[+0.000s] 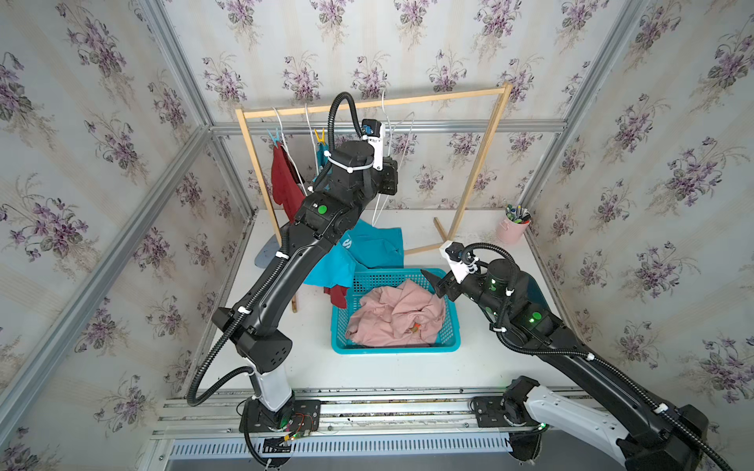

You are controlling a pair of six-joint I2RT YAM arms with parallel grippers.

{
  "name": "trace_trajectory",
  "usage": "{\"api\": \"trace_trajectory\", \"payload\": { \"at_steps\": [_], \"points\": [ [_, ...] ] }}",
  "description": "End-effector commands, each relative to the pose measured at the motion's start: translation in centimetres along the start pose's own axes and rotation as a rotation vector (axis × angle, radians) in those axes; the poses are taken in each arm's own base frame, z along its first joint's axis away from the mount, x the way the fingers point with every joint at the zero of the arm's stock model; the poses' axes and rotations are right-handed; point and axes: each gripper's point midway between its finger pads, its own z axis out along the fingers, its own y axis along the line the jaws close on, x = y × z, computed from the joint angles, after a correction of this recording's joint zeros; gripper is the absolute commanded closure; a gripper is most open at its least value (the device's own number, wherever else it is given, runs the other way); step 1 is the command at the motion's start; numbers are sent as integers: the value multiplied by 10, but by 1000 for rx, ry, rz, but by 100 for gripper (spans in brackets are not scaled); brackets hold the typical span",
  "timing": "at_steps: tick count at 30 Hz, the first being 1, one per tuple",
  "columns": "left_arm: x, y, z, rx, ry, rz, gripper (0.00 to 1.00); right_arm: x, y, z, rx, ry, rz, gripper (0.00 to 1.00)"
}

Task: Remove the clothespins securing t-shirts to the hanger
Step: Place the hanger on the clothes rail.

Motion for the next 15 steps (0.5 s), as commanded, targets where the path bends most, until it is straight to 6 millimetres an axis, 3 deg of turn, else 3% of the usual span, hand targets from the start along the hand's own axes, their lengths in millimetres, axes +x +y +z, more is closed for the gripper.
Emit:
{"api": "trace_trajectory", "payload": {
  "at_steps": [1, 10, 15],
  "points": [
    [-12, 7, 7, -26, -63, -50, 100, -8, -1, 0, -6, -35, 16, 16],
    [-1, 11, 16, -49, -43, -43, 95, -11, -1, 1, -15, -40, 36, 16],
    [7, 15, 17, -62, -24, -26, 87, -23, -4, -3, -8, -81, 55, 16]
  ]
}}
